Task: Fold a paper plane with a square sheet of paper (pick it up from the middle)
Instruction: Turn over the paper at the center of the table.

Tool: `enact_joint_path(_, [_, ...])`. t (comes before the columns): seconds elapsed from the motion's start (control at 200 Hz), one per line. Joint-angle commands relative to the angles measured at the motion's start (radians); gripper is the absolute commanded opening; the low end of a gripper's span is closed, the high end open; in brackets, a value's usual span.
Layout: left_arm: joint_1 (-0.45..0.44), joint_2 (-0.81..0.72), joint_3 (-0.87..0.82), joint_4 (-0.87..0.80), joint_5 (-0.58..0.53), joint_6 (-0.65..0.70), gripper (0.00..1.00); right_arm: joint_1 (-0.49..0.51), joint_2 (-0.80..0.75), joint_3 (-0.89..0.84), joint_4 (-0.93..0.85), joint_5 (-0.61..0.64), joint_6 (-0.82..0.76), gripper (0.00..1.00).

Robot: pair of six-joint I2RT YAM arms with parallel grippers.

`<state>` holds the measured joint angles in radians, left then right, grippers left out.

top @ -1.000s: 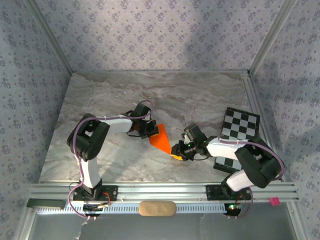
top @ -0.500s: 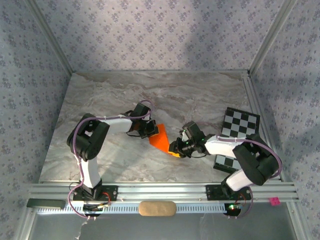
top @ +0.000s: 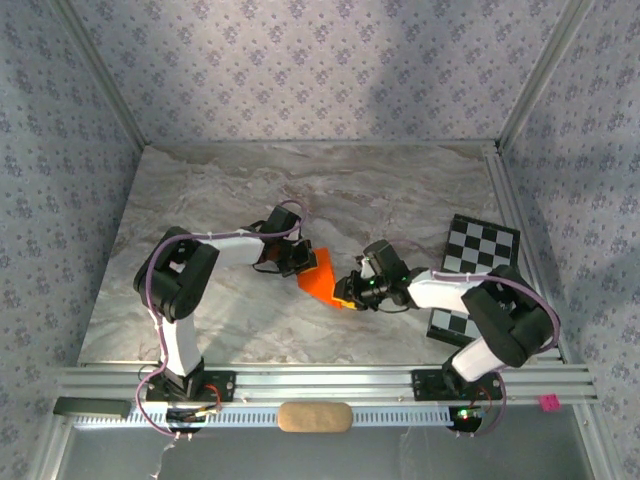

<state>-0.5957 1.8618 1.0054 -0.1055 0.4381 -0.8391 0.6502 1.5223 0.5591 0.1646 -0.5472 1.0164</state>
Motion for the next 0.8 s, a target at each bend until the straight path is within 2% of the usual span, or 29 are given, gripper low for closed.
enact_joint_path(0.0, [0.007,0.005,0.01,-0.022,0.014,-0.013,0.08,-0.004,0.029,0.026,0.052,-0.022,-0.019,0.27])
enact_joint_path(0.145, [0.005,0.002,0.006,-0.014,0.014,-0.015,0.08,-0.006,0.043,0.023,0.064,-0.019,-0.02,0.23])
enact_joint_path(0.44, [0.004,-0.055,-0.02,0.05,0.034,-0.018,0.1,-0.014,0.026,0.009,0.047,-0.023,-0.04,0.06])
enact_joint_path(0.565, [-0.006,-0.139,-0.031,0.067,0.02,0.02,0.17,-0.018,-0.014,0.012,0.001,-0.005,-0.072,0.03])
enact_joint_path(0.695, [-0.011,-0.245,-0.056,0.068,-0.015,0.056,0.33,-0.02,-0.062,0.023,-0.074,0.026,-0.113,0.01])
enact_joint_path(0.795, [-0.01,-0.328,-0.088,0.065,-0.057,0.074,0.41,-0.02,-0.106,0.042,-0.147,0.069,-0.15,0.01])
